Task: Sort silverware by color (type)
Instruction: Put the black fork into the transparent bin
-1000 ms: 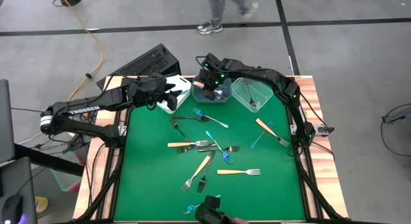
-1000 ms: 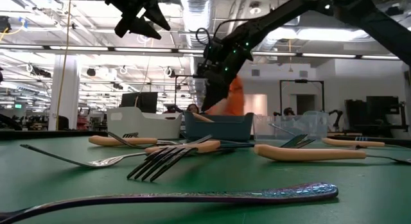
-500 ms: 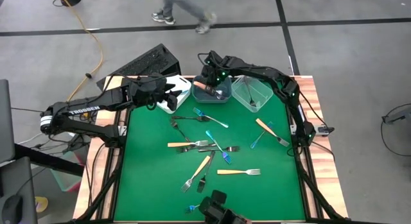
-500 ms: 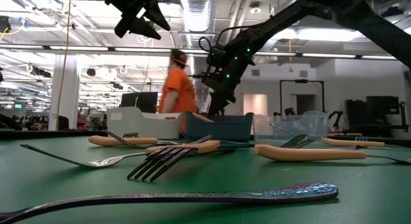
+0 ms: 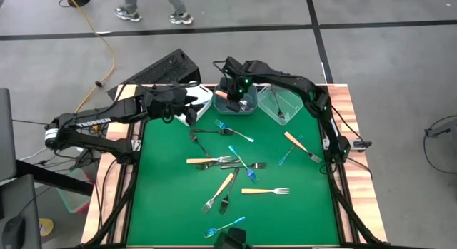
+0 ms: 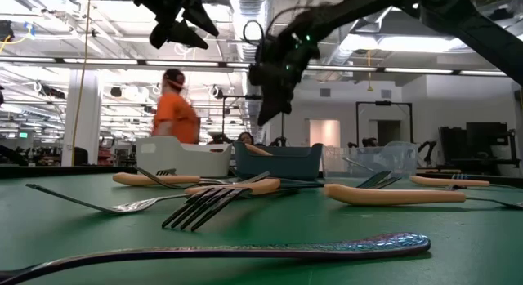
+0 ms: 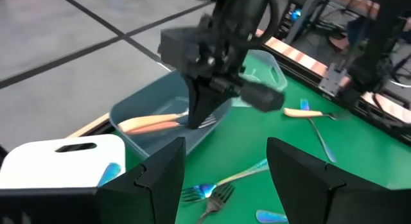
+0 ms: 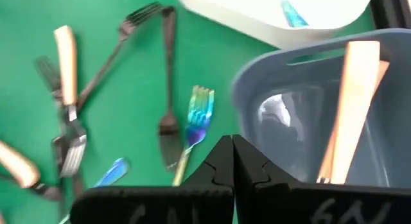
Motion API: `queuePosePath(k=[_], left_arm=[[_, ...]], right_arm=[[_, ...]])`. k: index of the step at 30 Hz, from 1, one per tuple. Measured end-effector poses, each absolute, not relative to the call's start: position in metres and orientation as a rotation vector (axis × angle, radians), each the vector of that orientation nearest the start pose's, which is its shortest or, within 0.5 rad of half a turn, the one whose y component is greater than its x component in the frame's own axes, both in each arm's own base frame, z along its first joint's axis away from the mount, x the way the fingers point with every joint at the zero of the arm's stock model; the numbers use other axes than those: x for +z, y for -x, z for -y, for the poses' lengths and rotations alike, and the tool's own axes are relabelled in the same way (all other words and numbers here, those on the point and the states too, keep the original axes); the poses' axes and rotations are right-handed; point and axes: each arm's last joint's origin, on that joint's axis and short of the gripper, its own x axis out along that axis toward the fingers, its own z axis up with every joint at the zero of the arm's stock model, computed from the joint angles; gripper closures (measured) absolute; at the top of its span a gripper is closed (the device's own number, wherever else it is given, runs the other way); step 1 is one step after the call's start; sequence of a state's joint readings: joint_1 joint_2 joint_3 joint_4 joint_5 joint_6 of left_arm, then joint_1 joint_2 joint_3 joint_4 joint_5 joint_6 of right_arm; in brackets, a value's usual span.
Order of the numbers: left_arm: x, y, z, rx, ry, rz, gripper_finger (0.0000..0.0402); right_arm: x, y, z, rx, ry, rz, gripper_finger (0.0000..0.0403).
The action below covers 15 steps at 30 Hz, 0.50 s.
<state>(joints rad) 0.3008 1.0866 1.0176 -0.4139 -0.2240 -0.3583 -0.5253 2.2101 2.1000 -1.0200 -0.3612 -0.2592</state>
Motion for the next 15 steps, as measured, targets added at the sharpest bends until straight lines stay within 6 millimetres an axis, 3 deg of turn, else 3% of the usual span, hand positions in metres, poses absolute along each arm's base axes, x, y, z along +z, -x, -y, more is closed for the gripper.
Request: queuePosePath(k=[7,15], left_arm=[[0.333,-0.217,-0.074,0.588,0.354,-0.420,0.0200],[0.333,-0.218,-0.074,0.574,0.352,-0.424,0.0200]], right_arm=[[0.325,-0.395,0.213,-0.029,-0.236,-1.059,0.0394],[0.389,-0.332,0.192,-0.159,-0.180,-1.041,0.0394]])
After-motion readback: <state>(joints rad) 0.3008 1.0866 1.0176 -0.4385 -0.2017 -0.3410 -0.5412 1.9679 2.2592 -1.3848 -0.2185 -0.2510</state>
